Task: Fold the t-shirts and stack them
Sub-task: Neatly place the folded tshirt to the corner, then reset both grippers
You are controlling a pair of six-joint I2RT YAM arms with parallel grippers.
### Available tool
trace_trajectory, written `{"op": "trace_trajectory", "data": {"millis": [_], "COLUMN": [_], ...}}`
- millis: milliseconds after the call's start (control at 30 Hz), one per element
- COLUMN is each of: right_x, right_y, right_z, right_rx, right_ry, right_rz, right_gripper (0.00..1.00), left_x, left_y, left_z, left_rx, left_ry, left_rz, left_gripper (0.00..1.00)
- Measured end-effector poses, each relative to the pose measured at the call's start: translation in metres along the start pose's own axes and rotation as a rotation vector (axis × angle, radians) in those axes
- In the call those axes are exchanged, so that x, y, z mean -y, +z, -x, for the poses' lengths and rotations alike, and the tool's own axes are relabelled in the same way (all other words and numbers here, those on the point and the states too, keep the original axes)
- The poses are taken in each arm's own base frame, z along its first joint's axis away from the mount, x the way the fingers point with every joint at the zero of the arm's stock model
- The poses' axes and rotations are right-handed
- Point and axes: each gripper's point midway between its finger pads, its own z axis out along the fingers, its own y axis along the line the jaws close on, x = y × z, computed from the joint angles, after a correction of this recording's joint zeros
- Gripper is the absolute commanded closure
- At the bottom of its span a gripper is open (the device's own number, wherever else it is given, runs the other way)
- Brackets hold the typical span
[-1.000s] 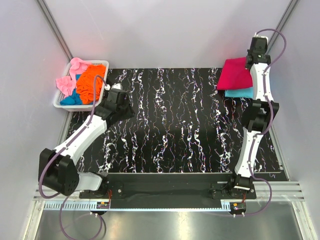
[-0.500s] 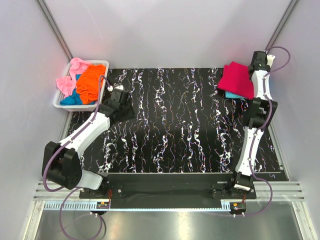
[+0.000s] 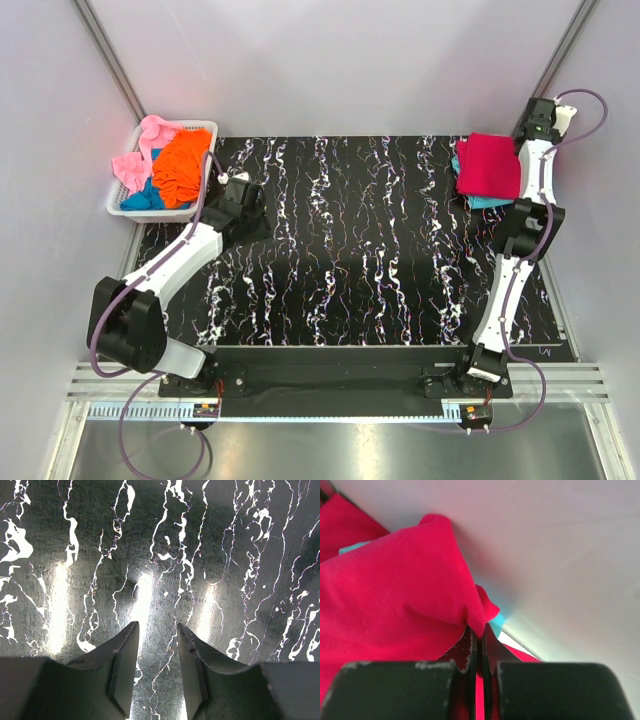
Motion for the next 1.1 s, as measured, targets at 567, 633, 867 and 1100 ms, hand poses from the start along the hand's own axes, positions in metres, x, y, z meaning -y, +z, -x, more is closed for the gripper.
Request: {"op": "trace_trajectory", "data": {"millis": [567, 633, 867, 1100], "right_x": [-0.012, -0.019, -0.068, -0.11], "right_y": [0.0, -0.012, -0.135, -0.279], "right_z": [-0.011, -0.016, -0.013, -0.061], "right_rx": [-0.047, -0.073, -0.027, -0.003], "right_ry": [0.024, 0.016, -0.057, -0.139], "right_rz": [0.101, 0.163, 0.437, 0.802], "right_gripper": [0.26, 0.26, 0.24, 0.25], "left_x": [0.002, 0.003, 0.009, 0.015], "left_y": [0.006, 0.005, -0.012, -0.017], "left_z": [-0.001, 0.002, 0.016, 0.018], "left_rx": [-0.013, -0.003, 0.067, 0.091], "left_ry": [0.01, 0.017, 0.033, 0.061], "left_rz": [-0.003, -0.008, -0.043, -0.06], "left_gripper": [0.47, 0.41, 0.17, 0.01]}}
